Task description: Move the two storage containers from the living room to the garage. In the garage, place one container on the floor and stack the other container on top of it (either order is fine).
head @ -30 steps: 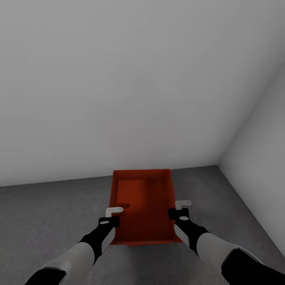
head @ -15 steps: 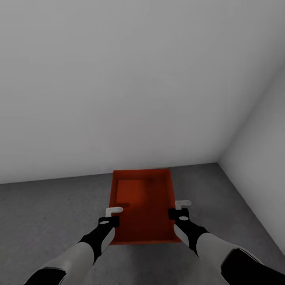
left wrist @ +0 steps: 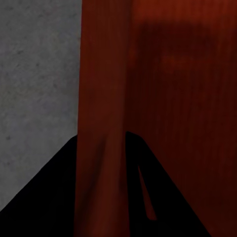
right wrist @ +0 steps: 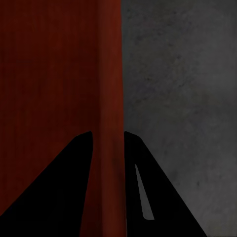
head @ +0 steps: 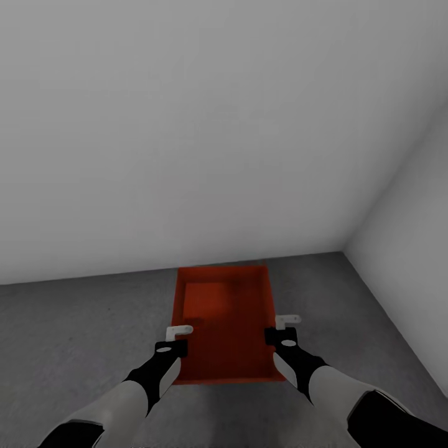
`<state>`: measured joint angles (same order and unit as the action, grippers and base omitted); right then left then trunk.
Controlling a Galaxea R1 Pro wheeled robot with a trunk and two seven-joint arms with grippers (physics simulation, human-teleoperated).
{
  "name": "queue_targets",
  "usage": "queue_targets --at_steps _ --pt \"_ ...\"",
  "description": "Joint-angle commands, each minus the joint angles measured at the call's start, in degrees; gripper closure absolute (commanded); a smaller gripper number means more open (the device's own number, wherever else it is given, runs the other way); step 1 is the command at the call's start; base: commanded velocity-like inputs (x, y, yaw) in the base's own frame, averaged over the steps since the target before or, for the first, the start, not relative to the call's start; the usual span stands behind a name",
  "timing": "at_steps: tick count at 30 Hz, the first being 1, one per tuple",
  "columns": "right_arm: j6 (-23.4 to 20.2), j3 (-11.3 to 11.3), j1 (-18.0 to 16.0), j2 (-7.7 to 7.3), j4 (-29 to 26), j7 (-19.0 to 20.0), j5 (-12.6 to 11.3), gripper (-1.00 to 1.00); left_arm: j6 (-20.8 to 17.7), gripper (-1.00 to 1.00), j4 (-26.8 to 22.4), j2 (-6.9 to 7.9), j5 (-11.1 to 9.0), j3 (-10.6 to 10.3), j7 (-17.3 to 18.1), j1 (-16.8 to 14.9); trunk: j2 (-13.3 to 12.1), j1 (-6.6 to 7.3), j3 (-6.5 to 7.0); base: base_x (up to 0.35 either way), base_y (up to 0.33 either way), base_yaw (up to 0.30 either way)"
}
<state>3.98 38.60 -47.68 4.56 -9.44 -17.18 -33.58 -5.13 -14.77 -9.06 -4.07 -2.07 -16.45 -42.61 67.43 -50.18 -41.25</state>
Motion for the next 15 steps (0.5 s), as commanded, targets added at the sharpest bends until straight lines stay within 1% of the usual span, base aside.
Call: queue_targets --at_steps 1,10,15 --pt "0.42 -0.66 -0.04 -0.35 3.55 -0.39 -0.70 1.00 -0.41 1.00 -0.27 0.47 0.81 0.84 -2.18 -0.02 0.03 0.00 -0.13 0.000 0.000 0.000" --pt "0.42 -0.65 -0.04 -0.35 3.55 -0.39 -0.70 1.00 -0.41 1.00 -0.26 0.45 0.81 0.84 -2.18 -0.02 0.03 0.00 -0.97 0.000 0.000 0.000" --pt "0.42 -0.65 -0.04 -0.35 3.55 -0.39 -0.70 1.00 -0.41 1.00 -0.26 0.44 0.81 0.84 -2.18 -0.02 0.03 0.00 -1.13 0.000 0.000 0.000"
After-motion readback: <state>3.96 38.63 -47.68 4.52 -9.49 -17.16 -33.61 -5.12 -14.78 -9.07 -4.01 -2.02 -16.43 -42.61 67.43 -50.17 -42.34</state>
